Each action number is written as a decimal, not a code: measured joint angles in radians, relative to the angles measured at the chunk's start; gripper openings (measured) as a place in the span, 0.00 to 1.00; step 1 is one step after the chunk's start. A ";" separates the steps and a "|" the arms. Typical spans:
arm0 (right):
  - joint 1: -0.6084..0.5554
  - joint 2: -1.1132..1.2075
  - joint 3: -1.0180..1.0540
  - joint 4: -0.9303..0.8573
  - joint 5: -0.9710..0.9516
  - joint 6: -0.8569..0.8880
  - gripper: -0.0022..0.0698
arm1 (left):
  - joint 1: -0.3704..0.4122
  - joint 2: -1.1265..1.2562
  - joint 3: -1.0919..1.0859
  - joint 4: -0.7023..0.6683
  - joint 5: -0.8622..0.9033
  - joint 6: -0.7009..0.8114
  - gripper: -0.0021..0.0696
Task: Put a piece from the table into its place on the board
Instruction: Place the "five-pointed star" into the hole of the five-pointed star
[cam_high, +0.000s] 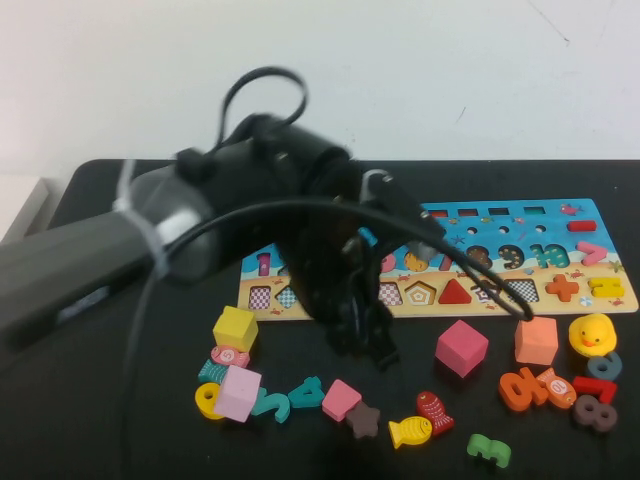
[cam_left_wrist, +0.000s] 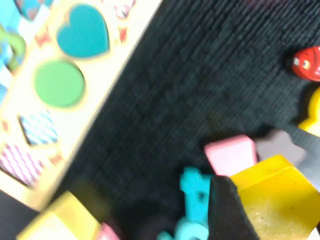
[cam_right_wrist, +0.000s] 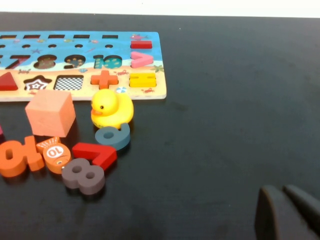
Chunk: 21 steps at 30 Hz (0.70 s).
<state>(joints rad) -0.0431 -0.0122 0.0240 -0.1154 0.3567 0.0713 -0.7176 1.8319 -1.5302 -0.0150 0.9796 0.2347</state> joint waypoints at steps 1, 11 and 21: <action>0.000 0.000 0.000 0.000 0.000 0.000 0.06 | 0.000 0.033 -0.050 0.015 0.022 0.024 0.48; 0.000 0.000 0.000 0.000 0.000 0.000 0.06 | 0.000 0.282 -0.358 0.048 0.050 0.064 0.48; 0.000 0.000 0.000 0.000 0.000 0.000 0.06 | 0.000 0.480 -0.577 0.051 0.063 0.114 0.48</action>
<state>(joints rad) -0.0431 -0.0122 0.0240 -0.1154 0.3567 0.0713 -0.7176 2.3115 -2.1071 0.0356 1.0424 0.3484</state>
